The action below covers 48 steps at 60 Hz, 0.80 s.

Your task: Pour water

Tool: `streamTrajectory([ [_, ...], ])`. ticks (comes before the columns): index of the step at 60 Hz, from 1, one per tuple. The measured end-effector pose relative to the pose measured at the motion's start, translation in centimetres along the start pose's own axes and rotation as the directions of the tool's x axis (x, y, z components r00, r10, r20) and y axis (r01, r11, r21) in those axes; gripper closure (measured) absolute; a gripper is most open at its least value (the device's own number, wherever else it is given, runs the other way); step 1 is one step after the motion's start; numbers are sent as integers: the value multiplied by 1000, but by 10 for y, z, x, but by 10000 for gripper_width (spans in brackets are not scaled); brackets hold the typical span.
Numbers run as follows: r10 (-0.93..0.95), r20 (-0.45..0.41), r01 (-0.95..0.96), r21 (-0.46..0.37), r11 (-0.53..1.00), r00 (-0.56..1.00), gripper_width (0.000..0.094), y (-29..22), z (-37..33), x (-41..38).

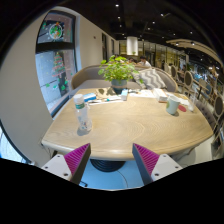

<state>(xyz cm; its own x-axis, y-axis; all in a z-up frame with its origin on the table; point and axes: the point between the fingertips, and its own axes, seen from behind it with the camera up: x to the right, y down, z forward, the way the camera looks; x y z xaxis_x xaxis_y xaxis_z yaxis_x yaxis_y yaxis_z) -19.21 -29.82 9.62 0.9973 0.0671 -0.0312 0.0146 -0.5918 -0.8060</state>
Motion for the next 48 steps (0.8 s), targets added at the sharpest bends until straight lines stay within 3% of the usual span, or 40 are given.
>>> streamTrajectory([
  [11,-27,76,20,85,996,997,74,-35,57,-87],
  [29,-41,57,31,161,986,998,84,-77,174,-126],
  [33,-37,55,28,161,987,998,149,-76,193,-127],
  [41,-19,66,8,169,986,998,418,-74,212,-131],
  [48,-37,68,24,185,982,997,475,-77,216,-132],
])
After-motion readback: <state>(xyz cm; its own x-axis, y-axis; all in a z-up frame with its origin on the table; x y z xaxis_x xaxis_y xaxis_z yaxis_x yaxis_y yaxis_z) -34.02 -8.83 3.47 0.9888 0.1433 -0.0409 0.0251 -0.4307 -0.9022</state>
